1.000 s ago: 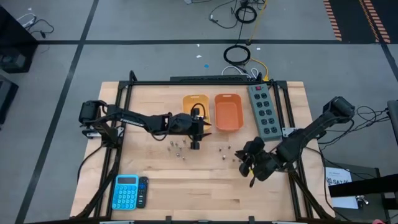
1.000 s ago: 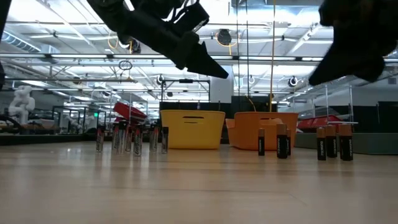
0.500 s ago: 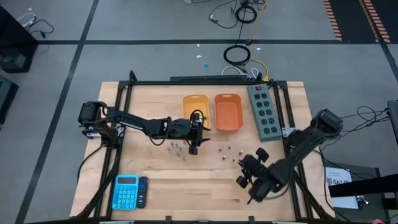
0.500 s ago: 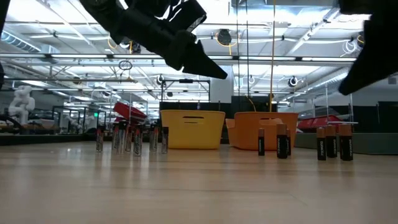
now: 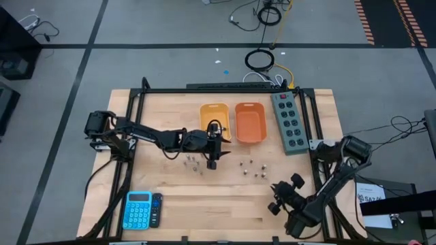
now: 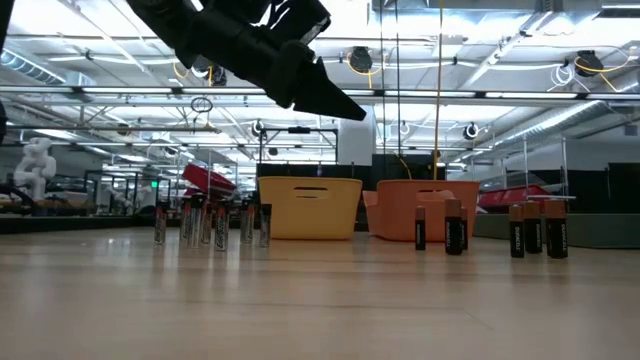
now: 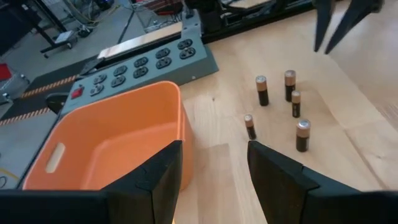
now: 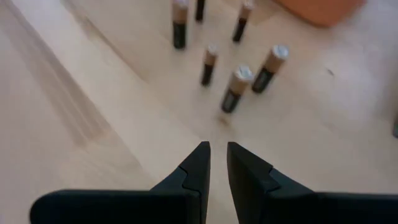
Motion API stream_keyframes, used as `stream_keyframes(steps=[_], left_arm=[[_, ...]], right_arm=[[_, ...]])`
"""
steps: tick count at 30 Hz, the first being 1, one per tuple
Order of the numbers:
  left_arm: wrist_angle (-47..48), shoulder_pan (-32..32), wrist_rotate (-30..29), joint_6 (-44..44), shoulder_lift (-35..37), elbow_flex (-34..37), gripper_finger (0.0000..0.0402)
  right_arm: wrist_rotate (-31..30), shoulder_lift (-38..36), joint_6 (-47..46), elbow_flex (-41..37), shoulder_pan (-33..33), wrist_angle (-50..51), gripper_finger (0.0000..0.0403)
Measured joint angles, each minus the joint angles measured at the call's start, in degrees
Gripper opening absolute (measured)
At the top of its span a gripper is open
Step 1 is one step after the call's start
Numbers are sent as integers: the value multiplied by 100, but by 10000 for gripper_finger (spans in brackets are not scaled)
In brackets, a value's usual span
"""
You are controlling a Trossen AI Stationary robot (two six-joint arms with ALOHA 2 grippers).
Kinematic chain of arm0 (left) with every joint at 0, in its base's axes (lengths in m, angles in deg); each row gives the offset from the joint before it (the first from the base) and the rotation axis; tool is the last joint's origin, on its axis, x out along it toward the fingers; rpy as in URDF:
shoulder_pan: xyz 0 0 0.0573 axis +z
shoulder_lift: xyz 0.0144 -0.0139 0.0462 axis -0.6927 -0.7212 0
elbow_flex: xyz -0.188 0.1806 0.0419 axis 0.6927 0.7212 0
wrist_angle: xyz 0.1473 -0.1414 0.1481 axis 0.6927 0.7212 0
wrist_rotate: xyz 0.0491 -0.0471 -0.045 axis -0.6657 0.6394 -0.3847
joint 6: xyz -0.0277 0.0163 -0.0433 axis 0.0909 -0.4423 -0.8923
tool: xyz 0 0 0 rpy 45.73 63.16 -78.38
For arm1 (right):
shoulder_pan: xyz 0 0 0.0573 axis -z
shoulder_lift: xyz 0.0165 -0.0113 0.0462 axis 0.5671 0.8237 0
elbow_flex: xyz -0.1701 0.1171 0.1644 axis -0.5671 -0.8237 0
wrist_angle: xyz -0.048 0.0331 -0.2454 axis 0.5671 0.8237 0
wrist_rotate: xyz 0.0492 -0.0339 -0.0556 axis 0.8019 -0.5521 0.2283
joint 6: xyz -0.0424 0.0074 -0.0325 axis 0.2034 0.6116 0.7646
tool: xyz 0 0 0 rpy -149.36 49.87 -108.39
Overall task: Sort batteries
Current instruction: Put the copper battery into the orange bin
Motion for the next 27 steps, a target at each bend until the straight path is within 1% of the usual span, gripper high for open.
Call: stream_keyframes(steps=[1,3,6,11,16,18,20,22,25,26,27], left_arm=[[5,-1,-15,7,1,0,191],[30,-2,-134,74,11,-1,191],[90,2,-437,94,11,-2,191],[80,7,-974,97,11,-65,191],[135,7,-1004,93,11,-211,191],[135,7,-1003,86,11,-250,191],[132,9,-1000,59,11,-283,191],[132,11,-1000,53,11,-305,191],[131,11,-1000,46,11,-310,191],[132,12,-999,46,11,-310,191],[140,11,-997,46,11,-311,191]], right_arm=[[139,73,44,-2,2,-1,48],[203,189,160,-2,39,-14,48],[310,226,181,-2,192,-75,48],[764,176,330,-2,371,-88,48],[807,175,334,-2,321,-53,48],[644,178,239,-10,269,49,48],[275,175,73,-97,159,49,48],[-215,175,-131,-282,-49,-17,49],[-897,175,-663,-720,-434,-341,58],[-1037,175,-701,-893,-531,-614,64],[-1048,175,-622,-1061,-577,-1004,72]])
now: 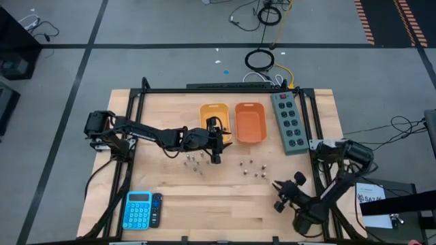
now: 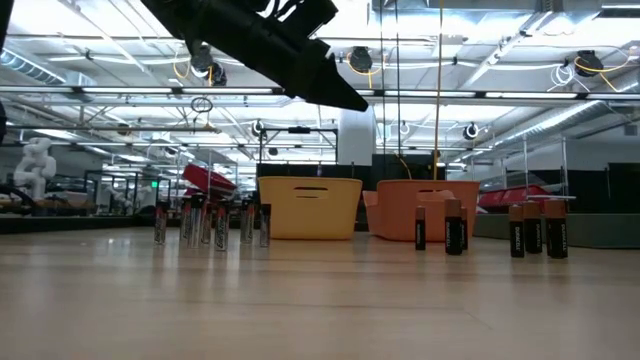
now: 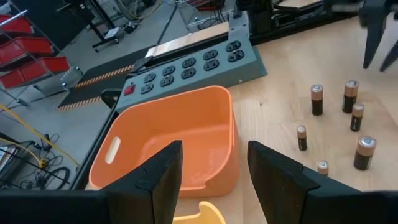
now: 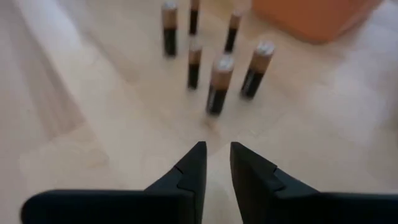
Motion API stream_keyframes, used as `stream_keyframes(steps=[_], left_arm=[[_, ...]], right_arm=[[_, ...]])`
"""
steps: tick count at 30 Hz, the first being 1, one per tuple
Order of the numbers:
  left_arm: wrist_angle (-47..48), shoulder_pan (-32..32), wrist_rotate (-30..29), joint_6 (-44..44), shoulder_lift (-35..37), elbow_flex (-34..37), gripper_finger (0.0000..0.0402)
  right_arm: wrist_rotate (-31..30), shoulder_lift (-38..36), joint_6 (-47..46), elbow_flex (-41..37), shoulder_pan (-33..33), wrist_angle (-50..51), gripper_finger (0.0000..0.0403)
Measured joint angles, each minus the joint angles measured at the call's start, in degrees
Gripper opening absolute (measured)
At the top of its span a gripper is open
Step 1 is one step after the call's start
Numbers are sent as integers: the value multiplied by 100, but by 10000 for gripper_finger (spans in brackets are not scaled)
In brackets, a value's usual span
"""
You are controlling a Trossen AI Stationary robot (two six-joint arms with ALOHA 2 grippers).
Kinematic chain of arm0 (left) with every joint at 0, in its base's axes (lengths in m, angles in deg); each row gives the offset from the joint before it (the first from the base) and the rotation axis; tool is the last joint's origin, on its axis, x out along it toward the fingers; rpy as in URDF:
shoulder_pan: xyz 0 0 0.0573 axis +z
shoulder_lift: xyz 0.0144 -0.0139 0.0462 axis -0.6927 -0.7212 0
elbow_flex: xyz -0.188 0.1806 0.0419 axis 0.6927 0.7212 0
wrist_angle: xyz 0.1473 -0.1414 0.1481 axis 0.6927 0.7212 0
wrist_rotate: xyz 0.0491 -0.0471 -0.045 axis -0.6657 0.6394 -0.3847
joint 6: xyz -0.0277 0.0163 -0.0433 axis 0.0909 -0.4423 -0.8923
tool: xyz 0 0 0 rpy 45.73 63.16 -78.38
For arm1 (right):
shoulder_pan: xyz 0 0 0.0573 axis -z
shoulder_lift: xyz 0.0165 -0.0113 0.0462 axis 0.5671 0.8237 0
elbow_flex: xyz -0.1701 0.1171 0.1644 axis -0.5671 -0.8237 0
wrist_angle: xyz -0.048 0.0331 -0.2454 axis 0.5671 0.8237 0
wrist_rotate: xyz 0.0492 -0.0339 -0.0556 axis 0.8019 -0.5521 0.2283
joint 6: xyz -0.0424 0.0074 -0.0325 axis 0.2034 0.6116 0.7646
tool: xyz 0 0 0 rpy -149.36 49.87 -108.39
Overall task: Sort batteries
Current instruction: Put the copper battery into the orange bin
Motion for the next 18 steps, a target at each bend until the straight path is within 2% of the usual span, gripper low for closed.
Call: stream_keyframes(steps=[5,10,13,18], left_arm=[[57,39,10,0,0,-2,191],[148,115,10,-21,0,-1,191],[185,140,11,-151,0,-2,191],[247,157,13,-152,0,-2,191]], right_arm=[[-172,12,567,-632,105,-1539,134],[-450,11,670,-662,197,-1443,191],[-695,11,675,-676,276,-1423,199],[-1174,55,874,-687,478,-1426,186]])
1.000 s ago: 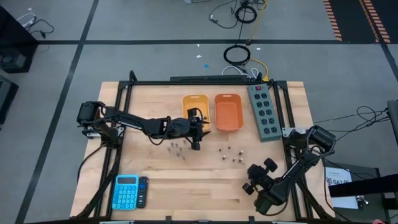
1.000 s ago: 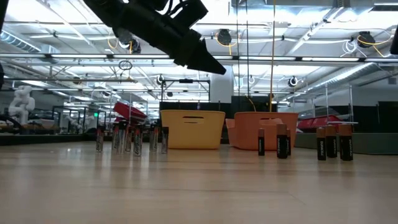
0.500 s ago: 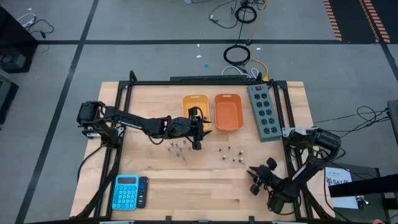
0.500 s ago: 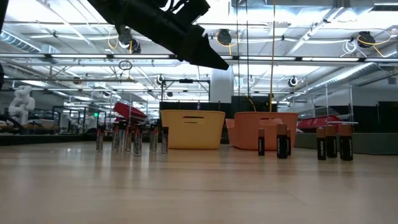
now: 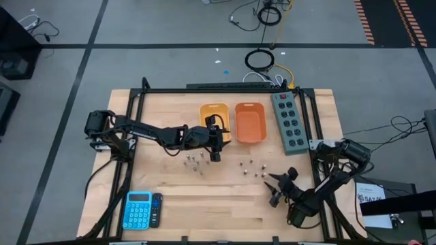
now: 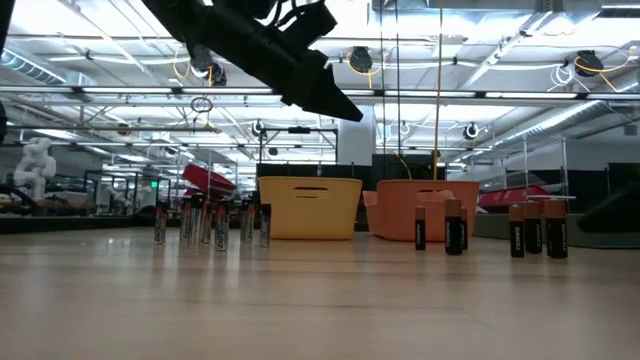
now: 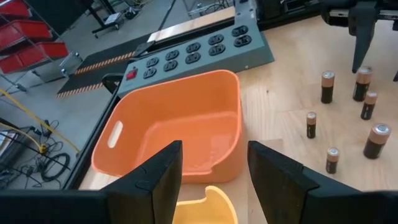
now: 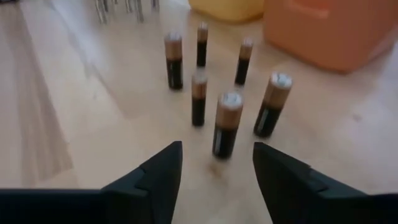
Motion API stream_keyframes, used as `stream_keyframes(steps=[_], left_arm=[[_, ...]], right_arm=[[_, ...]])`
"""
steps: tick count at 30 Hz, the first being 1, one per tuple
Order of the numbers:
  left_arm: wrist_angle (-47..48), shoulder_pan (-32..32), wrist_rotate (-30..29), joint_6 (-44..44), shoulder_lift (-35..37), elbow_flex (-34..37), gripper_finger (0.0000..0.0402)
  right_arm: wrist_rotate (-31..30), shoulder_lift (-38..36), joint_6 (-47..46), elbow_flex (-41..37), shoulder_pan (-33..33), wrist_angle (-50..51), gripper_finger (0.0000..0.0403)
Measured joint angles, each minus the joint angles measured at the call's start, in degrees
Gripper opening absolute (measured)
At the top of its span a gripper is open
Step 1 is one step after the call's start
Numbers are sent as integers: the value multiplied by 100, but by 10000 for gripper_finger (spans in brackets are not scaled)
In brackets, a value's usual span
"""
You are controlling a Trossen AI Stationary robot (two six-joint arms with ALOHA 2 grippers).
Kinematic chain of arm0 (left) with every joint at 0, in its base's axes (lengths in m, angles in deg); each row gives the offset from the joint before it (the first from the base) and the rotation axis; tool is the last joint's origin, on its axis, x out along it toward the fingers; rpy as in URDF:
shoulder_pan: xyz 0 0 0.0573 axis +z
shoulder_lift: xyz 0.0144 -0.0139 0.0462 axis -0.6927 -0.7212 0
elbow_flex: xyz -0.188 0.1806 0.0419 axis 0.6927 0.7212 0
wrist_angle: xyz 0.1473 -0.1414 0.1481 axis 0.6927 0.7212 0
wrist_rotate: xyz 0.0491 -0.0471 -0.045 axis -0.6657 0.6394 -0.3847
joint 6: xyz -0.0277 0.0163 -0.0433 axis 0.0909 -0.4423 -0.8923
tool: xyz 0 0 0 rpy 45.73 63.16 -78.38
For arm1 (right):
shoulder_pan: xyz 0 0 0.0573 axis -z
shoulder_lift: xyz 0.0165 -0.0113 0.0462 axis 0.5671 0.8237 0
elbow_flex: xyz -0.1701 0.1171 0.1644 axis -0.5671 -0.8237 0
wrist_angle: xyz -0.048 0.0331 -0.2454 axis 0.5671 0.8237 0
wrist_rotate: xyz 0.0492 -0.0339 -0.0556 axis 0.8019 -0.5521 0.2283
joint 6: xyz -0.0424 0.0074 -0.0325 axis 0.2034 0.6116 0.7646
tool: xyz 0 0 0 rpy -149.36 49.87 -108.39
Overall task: Sort batteries
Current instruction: Put the copper battery into the orange bin
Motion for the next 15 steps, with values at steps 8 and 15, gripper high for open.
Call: stream_keyframes(steps=[8,15], left_arm=[[55,0,0,1,0,0,191],[46,0,0,3,0,2,191]], right_arm=[[-229,340,105,0,234,-213,179],[-335,650,100,4,363,-516,178]])
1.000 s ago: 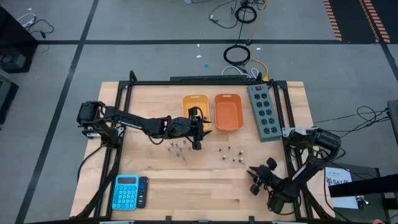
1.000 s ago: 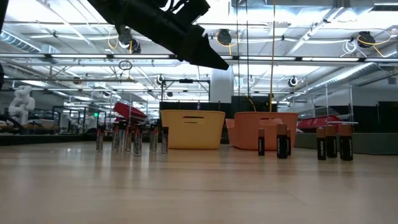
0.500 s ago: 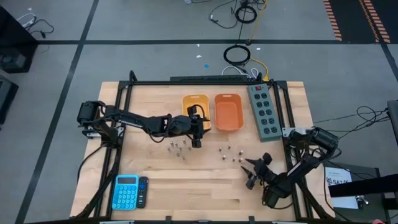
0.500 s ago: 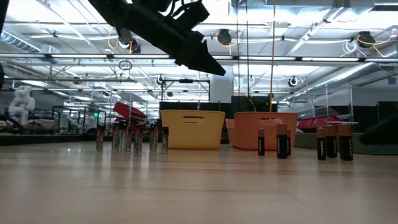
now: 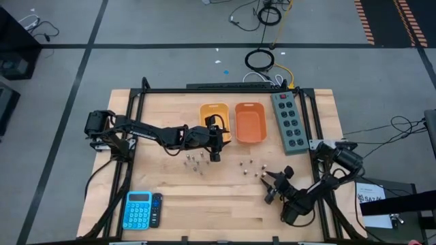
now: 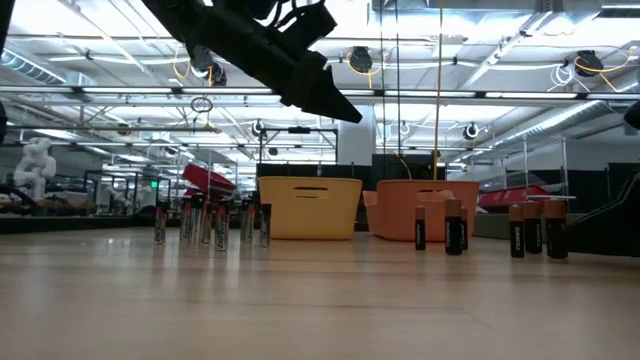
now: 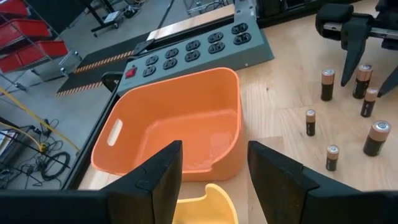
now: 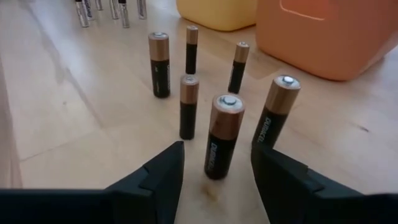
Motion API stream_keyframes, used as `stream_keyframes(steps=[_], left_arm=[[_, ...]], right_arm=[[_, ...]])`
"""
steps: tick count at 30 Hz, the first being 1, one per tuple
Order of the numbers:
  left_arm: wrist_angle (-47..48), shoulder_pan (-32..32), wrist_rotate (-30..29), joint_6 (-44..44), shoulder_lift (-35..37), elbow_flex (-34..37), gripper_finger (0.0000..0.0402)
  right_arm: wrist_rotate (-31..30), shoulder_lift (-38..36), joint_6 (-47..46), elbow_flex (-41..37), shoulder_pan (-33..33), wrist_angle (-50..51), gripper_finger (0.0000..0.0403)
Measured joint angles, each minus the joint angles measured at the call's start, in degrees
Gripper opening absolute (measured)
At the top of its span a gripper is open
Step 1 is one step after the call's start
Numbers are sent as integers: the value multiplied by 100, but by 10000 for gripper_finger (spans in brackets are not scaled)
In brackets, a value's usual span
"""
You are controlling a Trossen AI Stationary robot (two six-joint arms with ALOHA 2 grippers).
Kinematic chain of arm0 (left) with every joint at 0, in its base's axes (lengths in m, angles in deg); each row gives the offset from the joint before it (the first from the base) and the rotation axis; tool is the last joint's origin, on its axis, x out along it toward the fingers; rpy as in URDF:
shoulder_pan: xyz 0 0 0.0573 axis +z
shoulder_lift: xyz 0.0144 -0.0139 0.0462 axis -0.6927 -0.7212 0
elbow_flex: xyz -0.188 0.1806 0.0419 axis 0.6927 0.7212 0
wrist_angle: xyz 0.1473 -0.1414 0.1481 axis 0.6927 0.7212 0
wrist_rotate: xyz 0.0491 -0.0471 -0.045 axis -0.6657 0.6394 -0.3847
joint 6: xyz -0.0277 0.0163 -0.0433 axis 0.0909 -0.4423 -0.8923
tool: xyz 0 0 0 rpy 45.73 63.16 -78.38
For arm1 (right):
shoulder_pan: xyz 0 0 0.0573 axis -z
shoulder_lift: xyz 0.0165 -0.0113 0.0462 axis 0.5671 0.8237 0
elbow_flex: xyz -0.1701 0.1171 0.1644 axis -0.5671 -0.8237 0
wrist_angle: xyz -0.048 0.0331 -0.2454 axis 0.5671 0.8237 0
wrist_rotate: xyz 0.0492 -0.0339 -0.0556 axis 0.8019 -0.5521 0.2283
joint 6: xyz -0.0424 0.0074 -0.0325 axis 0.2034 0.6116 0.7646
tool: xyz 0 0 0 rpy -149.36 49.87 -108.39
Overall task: Sort batteries
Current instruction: Put the copper battery into the orange bin
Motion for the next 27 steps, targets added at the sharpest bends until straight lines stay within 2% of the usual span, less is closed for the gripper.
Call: stream_keyframes(steps=[5,16,27], left_arm=[[-2,0,1,3,0,-2,191],[-4,0,0,28,0,0,191],[-4,0,0,39,0,0,191]], right_arm=[[-22,11,13,0,85,-12,164],[-24,14,148,-2,104,-79,89],[-8,16,156,-2,200,-92,43]])
